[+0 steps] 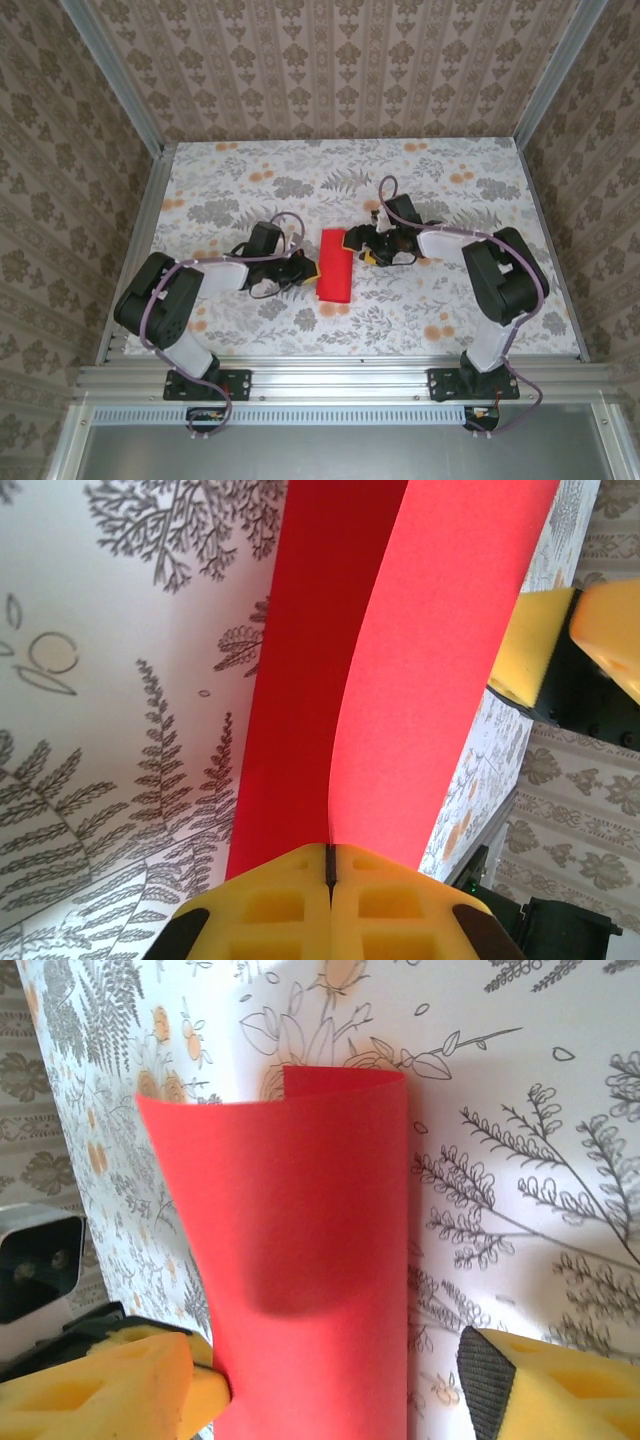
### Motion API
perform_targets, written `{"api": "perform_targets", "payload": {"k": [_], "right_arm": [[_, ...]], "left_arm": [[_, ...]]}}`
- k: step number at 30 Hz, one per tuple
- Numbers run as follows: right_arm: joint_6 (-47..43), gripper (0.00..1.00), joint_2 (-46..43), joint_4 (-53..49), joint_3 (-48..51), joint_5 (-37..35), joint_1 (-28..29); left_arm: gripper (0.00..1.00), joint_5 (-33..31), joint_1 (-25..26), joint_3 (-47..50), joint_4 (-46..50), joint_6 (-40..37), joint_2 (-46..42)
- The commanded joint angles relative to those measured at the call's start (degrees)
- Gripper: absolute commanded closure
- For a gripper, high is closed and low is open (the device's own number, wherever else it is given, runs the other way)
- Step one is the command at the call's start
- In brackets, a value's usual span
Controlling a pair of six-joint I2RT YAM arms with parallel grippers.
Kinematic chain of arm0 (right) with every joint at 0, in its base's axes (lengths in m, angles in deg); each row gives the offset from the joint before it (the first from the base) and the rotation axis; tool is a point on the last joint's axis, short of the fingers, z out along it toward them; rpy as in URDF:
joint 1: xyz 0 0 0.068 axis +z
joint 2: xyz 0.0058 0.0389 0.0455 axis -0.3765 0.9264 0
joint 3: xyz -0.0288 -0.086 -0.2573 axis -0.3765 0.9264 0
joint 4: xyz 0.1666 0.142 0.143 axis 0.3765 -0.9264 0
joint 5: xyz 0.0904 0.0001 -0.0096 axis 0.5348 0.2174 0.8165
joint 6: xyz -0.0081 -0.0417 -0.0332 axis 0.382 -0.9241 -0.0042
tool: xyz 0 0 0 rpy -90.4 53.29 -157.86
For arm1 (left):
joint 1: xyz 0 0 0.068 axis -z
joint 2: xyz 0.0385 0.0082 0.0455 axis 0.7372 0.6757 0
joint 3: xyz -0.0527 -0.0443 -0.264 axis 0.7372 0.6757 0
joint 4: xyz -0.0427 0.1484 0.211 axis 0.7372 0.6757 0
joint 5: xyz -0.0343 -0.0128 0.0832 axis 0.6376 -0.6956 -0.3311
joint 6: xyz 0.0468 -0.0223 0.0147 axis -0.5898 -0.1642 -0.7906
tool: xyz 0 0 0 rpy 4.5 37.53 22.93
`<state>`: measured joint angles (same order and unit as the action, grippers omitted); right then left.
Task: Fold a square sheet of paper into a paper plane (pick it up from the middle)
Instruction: Hold the square sheet of paper at the center of the table.
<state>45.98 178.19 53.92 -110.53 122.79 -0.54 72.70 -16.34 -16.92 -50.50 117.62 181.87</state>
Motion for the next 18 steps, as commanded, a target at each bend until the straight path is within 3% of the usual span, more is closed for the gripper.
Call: {"api": "perform_targets", "payload": {"k": [1, 8, 18], "right_arm": [[-4.3, 0.24, -4.5, -8.3, 0.7, -5.4, 0.2], [-8.5, 0.27, -5.1, -15.6, -1.4, -10.9, 3.7], [-9.7, 0.35, -1.2, -17.0, -4.4, -10.8, 7.0]], "left_arm": [[1.0, -0.3, 0.8, -2.8, 3.7, -4.0, -0.9], [1.0, -0.3, 1.9, -6.5, 7.0, -5.2, 2.3], [1.0, -1.3, 2.8, -8.0, 9.1, -4.9, 5.0]]}}
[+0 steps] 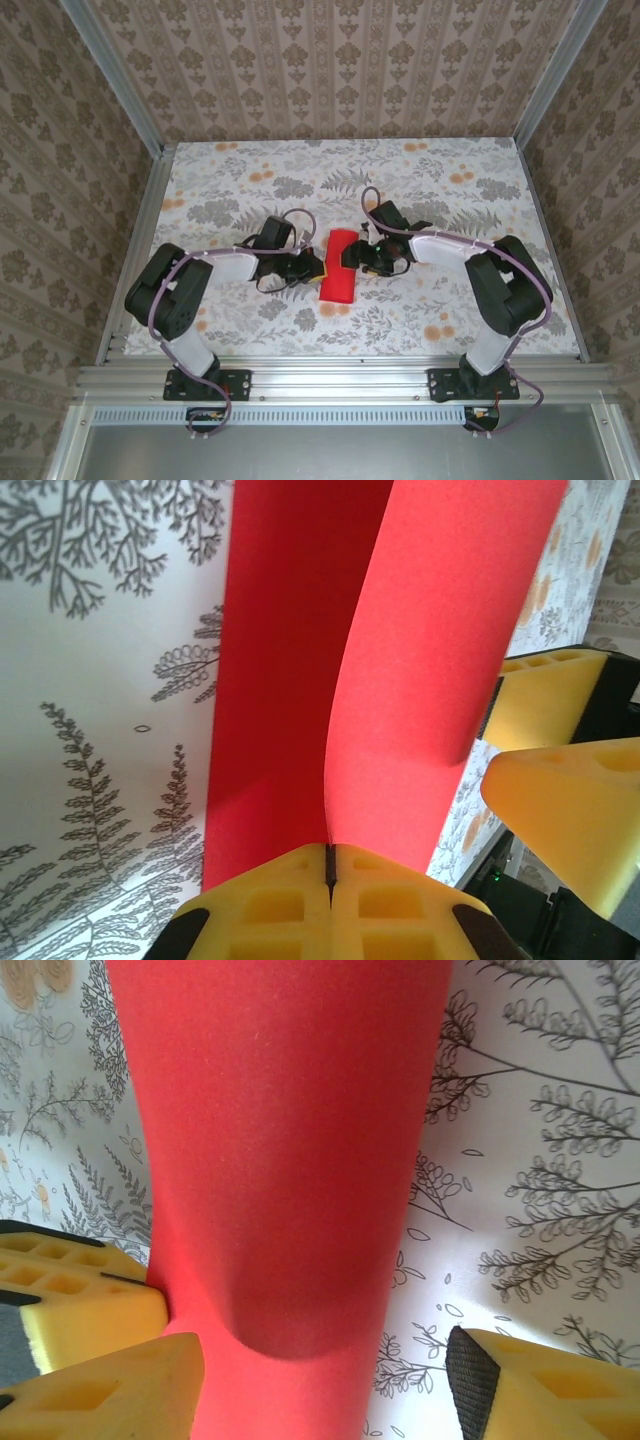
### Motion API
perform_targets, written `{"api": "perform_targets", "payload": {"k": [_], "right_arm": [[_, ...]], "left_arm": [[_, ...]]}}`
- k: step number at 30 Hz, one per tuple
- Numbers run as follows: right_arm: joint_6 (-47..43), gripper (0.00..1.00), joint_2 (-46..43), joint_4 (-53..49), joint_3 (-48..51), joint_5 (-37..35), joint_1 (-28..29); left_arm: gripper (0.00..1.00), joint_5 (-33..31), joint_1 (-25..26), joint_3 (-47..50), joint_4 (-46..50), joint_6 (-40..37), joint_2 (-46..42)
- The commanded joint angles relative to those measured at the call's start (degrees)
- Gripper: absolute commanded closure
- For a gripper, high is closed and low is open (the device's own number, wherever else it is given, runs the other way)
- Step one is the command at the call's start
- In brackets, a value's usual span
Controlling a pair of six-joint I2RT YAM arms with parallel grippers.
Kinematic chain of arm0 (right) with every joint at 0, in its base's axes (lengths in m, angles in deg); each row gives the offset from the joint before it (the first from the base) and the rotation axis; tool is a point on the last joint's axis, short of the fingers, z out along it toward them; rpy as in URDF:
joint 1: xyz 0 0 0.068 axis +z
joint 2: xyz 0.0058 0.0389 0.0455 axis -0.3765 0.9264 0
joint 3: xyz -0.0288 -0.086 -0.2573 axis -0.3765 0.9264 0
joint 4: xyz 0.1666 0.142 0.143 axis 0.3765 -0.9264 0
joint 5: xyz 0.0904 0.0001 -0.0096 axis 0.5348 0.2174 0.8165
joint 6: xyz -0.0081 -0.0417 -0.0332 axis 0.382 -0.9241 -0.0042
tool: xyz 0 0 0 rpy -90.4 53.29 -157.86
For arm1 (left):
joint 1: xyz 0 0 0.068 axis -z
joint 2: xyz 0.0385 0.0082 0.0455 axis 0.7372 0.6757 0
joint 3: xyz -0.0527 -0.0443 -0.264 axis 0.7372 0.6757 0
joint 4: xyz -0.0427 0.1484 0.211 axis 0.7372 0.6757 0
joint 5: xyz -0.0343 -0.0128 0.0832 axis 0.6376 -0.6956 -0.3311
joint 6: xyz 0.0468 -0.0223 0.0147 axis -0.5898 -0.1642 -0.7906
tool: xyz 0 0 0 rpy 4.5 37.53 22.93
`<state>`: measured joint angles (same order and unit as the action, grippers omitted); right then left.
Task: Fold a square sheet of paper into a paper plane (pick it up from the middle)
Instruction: Hold the square sheet of paper at the center of the table.
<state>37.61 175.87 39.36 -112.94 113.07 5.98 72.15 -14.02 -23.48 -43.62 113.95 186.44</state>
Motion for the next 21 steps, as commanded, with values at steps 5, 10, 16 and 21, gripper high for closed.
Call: {"api": "perform_targets", "payload": {"k": [5, 10, 16, 21], "right_arm": [[-1.6, 0.43, 3.1, -3.8, -3.9, -2.2, 0.5], [-1.8, 0.49, 5.2, -4.8, -5.3, -3.2, 0.6], [-0.7, 0.55, 6.4, -5.8, -5.8, -4.9, 0.6], [1.3, 0.55, 7.5, -6.6, -6.0, -6.6, 0.6]], "left_arm": [[1.0, -1.5, 0.5, -1.8, 3.2, -1.3, 0.6], [1.0, -1.8, 0.5, -2.0, 4.2, -1.6, 0.6], [0.89, -4.4, 0.3, -2.3, 5.3, -1.4, -0.2], [0.62, -6.6, -0.9, -1.3, 6.6, -1.1, -3.3]]}}
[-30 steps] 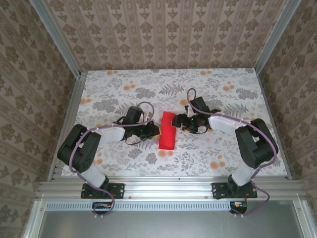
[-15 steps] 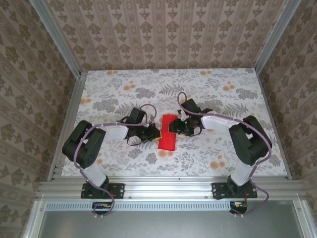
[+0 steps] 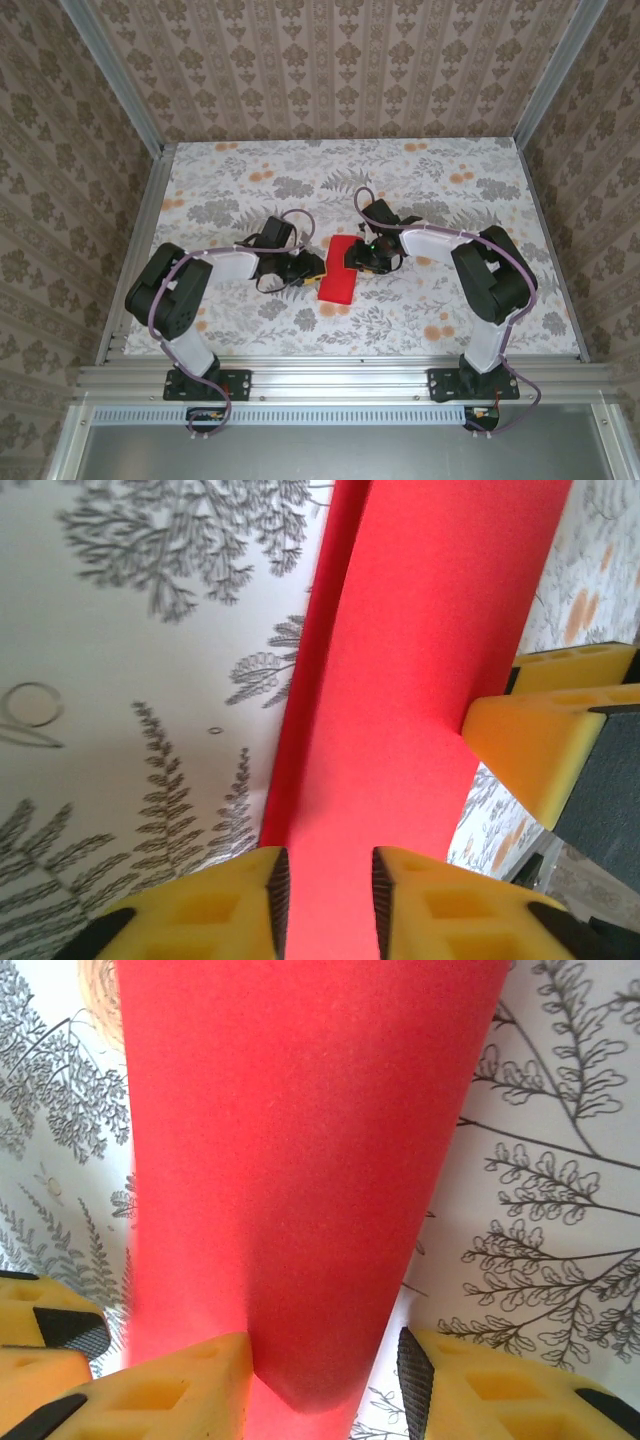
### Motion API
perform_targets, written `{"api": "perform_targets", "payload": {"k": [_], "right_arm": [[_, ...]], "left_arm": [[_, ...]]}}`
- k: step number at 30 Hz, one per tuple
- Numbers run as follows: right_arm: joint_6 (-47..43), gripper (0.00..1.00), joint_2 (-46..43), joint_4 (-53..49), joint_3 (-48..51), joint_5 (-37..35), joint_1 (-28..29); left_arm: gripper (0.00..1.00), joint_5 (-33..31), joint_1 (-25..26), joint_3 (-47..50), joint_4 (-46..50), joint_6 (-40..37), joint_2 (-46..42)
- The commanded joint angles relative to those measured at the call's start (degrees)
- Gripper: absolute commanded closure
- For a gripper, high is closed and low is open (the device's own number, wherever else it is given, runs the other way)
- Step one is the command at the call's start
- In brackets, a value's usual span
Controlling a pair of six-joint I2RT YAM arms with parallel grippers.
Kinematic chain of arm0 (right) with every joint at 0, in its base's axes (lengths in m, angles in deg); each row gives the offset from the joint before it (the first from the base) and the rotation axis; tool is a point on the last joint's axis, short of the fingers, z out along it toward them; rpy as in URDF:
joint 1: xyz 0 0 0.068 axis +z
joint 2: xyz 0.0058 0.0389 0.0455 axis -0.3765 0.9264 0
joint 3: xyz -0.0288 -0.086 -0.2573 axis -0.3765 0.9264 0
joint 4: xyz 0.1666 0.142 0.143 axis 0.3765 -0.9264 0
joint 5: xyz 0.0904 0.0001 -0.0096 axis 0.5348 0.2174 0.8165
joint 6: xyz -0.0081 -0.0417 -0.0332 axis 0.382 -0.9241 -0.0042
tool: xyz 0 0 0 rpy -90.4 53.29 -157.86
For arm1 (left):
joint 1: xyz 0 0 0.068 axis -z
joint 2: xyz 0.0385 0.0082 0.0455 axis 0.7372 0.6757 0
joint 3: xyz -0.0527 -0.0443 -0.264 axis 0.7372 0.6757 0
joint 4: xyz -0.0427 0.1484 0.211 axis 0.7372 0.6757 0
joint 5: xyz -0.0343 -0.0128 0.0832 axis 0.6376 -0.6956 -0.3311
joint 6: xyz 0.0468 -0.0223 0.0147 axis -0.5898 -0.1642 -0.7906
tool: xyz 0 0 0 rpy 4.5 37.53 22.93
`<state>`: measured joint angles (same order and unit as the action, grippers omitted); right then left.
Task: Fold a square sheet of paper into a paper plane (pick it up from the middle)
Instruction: Hold the square sheet of paper at the center of the table.
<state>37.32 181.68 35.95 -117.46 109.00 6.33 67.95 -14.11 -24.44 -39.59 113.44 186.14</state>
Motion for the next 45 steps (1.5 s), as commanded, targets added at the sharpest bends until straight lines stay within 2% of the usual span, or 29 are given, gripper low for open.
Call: {"api": "perform_targets", "payload": {"k": [1, 7, 24, 45], "right_arm": [[1.9, 0.55, 2.1, -3.6, -1.8, -2.8, 0.3], [1.6, 0.55, 3.3, -5.9, -2.8, -4.2, 0.4], [-5.4, 0.51, 5.9, -10.4, -4.9, -6.3, 1.3], [-1.9, 0.5, 9.4, -13.7, -6.6, -9.1, 1.9]], "left_arm": [[0.59, -3.1, -1.1, -0.1, 3.0, -0.7, -3.8], [0.5, -5.4, -2.1, 1.6, 4.1, -0.9, -7.0], [0.5, -9.9, -3.3, 2.6, 7.4, -0.8, -8.9], [0.5, -9.3, -3.4, 2.4, 7.9, -1.5, -8.8]]}}
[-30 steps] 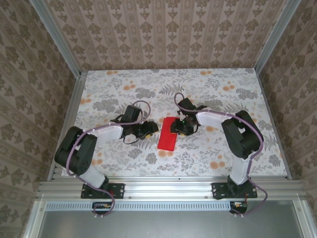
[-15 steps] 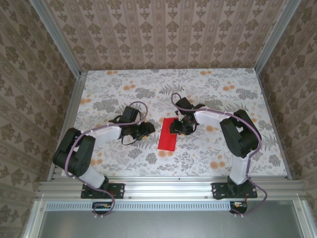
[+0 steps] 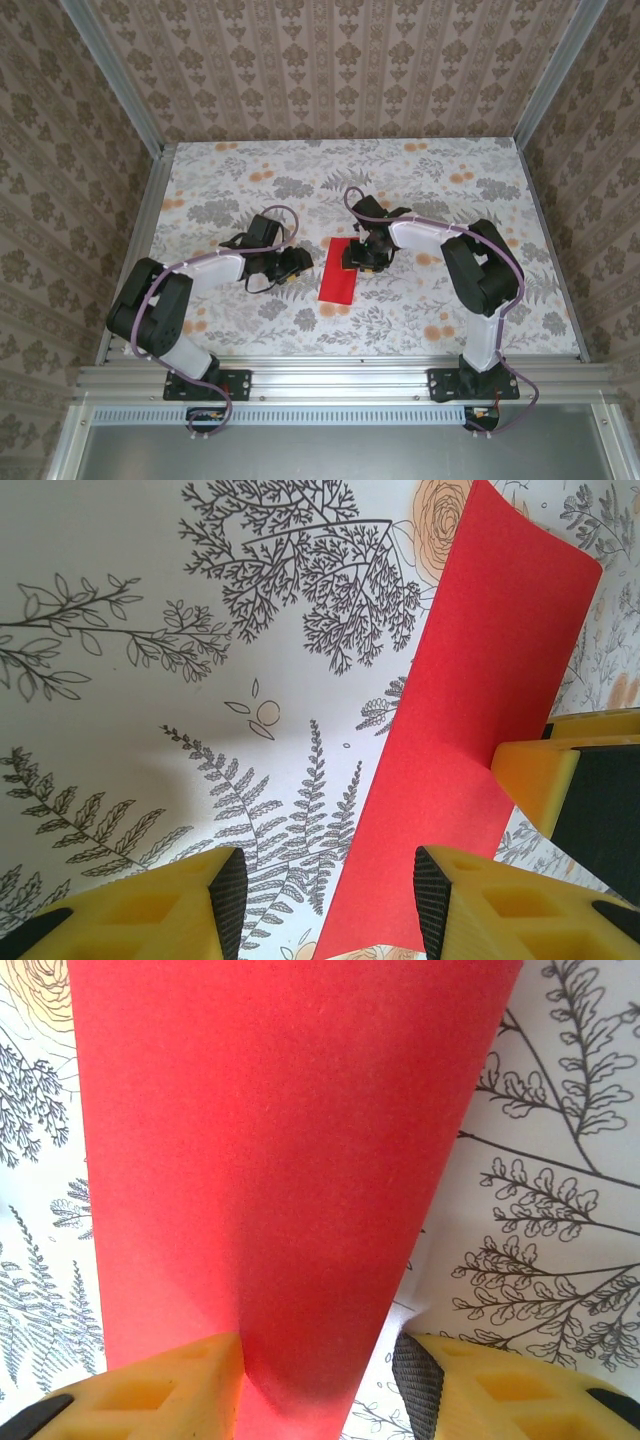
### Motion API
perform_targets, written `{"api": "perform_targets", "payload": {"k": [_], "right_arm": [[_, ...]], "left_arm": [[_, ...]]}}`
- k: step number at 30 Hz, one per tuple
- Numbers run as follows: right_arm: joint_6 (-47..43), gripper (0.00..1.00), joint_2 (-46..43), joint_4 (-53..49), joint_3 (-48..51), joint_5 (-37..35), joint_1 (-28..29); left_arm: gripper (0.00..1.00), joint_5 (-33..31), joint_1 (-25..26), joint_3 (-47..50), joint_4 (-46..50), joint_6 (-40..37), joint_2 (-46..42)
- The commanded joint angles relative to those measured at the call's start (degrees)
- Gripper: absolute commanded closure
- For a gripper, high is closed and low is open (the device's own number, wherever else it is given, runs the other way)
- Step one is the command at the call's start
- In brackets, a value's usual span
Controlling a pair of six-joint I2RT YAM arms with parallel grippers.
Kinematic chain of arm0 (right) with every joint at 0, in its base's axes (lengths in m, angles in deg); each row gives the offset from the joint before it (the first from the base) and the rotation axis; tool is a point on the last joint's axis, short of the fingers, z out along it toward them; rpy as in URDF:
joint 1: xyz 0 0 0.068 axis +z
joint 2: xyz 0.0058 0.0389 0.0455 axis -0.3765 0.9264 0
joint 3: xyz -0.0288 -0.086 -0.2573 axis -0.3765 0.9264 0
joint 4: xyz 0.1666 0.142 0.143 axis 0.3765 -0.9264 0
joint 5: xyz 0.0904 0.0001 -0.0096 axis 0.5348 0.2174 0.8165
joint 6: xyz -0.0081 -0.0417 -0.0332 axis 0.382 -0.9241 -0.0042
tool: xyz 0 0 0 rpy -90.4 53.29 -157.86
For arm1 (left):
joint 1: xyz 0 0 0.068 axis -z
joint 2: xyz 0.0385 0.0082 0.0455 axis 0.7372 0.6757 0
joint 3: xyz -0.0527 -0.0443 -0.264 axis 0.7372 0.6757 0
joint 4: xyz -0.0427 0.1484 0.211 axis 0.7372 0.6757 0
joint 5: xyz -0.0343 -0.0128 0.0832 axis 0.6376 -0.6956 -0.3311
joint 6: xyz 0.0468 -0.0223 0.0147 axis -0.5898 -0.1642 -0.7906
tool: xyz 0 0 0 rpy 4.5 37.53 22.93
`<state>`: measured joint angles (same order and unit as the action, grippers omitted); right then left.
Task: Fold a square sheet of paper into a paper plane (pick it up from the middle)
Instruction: Hold the square sheet of paper at the center of the table.
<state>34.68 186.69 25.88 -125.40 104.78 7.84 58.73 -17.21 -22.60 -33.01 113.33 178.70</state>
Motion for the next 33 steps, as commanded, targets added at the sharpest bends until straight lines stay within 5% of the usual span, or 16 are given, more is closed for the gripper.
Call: {"api": "perform_targets", "payload": {"k": [1, 33], "right_arm": [[0.8, 0.5, 4.5, -3.8, 1.3, -5.0, 0.4], [0.3, 0.48, 6.1, -5.8, 0.5, -6.9, 1.0]], "left_arm": [[0.5, 0.0, -0.3, 0.5, 1.3, -1.4, -1.4], [0.71, 5.5, 5.2, -4.1, -4.3, 0.1, 4.8]]}}
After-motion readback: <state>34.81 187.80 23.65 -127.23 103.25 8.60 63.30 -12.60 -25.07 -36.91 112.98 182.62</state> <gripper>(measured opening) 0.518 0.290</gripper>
